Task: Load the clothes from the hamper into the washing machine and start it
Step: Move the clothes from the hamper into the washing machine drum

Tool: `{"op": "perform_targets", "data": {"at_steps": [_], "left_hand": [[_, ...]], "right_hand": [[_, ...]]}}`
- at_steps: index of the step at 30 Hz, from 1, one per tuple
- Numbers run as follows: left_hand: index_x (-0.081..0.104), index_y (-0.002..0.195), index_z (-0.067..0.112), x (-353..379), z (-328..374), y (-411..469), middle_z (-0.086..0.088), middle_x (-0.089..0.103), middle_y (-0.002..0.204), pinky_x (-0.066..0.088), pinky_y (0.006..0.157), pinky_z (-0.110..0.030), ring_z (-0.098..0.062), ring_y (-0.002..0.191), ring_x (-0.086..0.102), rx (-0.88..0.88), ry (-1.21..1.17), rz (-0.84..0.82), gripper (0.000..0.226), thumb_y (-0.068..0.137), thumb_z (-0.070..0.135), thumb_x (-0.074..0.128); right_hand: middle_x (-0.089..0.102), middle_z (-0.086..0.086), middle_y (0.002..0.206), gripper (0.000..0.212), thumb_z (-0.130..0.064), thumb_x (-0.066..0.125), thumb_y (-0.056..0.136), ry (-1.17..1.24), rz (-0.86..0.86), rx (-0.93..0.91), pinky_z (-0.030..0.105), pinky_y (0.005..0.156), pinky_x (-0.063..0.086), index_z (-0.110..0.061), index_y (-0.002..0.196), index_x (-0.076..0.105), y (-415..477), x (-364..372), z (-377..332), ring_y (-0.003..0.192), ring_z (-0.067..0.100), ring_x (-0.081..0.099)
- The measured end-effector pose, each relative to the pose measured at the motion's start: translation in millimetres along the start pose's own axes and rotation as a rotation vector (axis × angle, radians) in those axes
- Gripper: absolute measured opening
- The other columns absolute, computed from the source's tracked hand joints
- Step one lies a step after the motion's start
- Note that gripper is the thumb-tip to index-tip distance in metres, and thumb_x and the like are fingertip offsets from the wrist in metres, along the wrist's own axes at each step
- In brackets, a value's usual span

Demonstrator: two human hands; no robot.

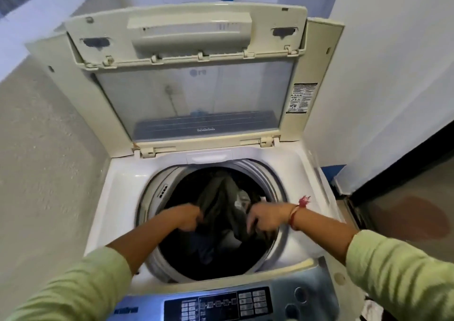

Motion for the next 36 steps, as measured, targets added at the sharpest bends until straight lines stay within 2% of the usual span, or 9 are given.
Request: {"op": "perform_targets", "data": {"at_steps": [3,6,13,16,18,23,26,31,36], "left_hand": [[0.049,0.134,0.001,69,-3,20,-0.019,0.05,0.137,0.042,0.104,-0.043,-0.036,0.122,0.051,-0.142,0.157,-0.455,0.042,0.096,0.019,0.047],[0.041,0.138,-0.001,96,-1,23,-0.018,0.043,0.143,0.039,0.107,-0.044,-0.036,0.128,0.045,-0.196,0.168,-0.515,0.044,0.099,0.02,0.043],[0.063,0.12,0.011,69,1,22,-0.014,0.06,0.127,0.045,0.098,-0.035,-0.029,0.114,0.058,-0.161,-0.215,-0.167,0.033,0.091,0.023,0.054],[0.068,0.111,0.011,54,3,21,-0.012,0.064,0.122,0.047,0.093,-0.031,-0.026,0.111,0.06,-0.145,-0.4,-0.09,0.026,0.09,0.023,0.058],[0.069,0.108,0.011,27,17,17,-0.009,0.066,0.116,0.045,0.088,-0.025,-0.023,0.107,0.061,-0.098,-0.51,0.118,0.021,0.09,0.018,0.059],[0.064,0.091,0.019,-77,128,-24,-0.003,0.069,0.091,0.046,0.077,-0.007,0.01,0.075,0.061,0.192,-0.768,0.757,0.01,0.091,0.01,0.058],[0.063,0.088,0.018,-121,236,-49,0.003,0.066,0.084,0.046,0.072,-0.009,0.003,0.076,0.063,0.463,-0.914,0.871,0.006,0.088,0.016,0.058],[0.067,0.089,0.009,-104,422,-40,0.0,0.069,0.086,0.048,0.071,-0.012,-0.003,0.076,0.064,0.802,-0.843,0.656,0.011,0.089,0.011,0.056],[0.068,0.091,0.003,-17,525,54,-0.012,0.07,0.093,0.05,0.086,-0.034,-0.016,0.082,0.061,0.622,-0.734,0.183,0.014,0.088,0.013,0.058]], "right_hand": [[0.062,0.012,0.12,0.034,-0.007,0.049,0.089,-0.074,-0.231,0.104,0.021,0.07,0.039,-0.005,0.12,0.061,10,39,2,0.095,0.023,0.054],[0.062,0.013,0.119,0.032,-0.019,0.053,0.089,-0.005,-0.136,0.137,0.03,0.087,0.044,-0.006,0.118,0.062,19,47,3,0.107,0.028,0.057],[0.055,0.007,0.131,0.038,-0.024,0.052,0.093,0.14,0.056,0.12,0.022,0.091,0.036,-0.011,0.129,0.053,-2,21,9,0.119,0.022,0.051],[0.062,0.0,0.11,0.035,-0.021,0.054,0.093,0.282,0.181,0.085,0.017,0.085,0.035,-0.011,0.126,0.055,-28,8,14,0.104,0.014,0.053],[0.06,-0.005,0.1,0.032,-0.02,0.056,0.092,0.4,0.305,0.029,0.018,0.085,0.036,-0.01,0.122,0.058,-53,-2,17,0.099,0.01,0.052],[0.065,0.008,0.106,0.022,-0.012,0.058,0.09,0.715,0.704,-0.056,0.027,0.092,0.047,-0.013,0.112,0.063,-156,-15,53,0.095,0.016,0.061],[0.067,0.009,0.101,0.017,-0.012,0.059,0.09,0.857,0.932,0.008,0.027,0.087,0.051,-0.017,0.105,0.064,-236,2,88,0.091,0.018,0.064],[0.062,0.009,0.086,0.018,0.002,0.053,0.09,1.039,1.157,0.255,0.012,0.067,0.048,-0.002,0.105,0.062,-337,89,162,0.074,0.008,0.058],[0.059,0.007,0.081,0.011,0.0,0.054,0.09,1.159,1.113,0.574,0.015,0.065,0.048,-0.006,0.094,0.062,-371,210,241,0.067,0.006,0.058]]}}
Point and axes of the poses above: each hand's wrist, its own y-axis towards the middle knuckle, its own x-axis out of the palm, z = x × y, the point moved 5 cm from there along y, towards the middle knuckle
